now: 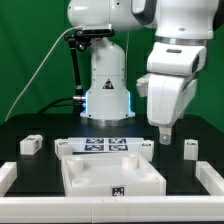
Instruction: Assemble one leg
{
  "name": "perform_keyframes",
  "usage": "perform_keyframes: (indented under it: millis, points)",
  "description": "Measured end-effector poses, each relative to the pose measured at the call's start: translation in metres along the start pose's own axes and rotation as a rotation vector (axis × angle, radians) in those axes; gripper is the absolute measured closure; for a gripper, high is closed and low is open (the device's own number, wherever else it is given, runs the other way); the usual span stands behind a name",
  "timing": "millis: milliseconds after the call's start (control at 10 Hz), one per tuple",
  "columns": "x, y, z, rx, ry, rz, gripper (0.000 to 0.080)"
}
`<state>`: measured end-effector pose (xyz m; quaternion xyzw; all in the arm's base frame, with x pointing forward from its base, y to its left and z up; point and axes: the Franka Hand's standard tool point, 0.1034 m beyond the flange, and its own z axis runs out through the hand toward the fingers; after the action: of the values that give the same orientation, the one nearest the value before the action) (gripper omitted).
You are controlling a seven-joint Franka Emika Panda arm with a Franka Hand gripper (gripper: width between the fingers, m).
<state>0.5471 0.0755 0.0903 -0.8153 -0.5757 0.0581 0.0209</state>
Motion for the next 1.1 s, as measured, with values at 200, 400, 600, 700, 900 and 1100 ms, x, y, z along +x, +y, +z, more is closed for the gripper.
perform_keyframes:
  millis: [200, 400, 600, 700, 900, 1100]
  points:
    - [-0.013, 0.003, 0.006, 0.024, -0.014, -0.054, 0.0149]
    - [-0.012, 0.002, 0.006, 0.024, -0.014, -0.046, 0.0149]
    - [-0.013, 0.004, 0.008, 0.0, 0.002, -0.109, 0.0149]
    - [-0.022, 0.003, 0.016, -0.055, 0.033, -0.223, 0.0149]
    - [-0.045, -0.005, 0.03, -0.078, 0.037, -0.377, 0.0149]
    - [-0.051, -0.004, 0.033, -0.082, 0.016, -0.438, 0.0149]
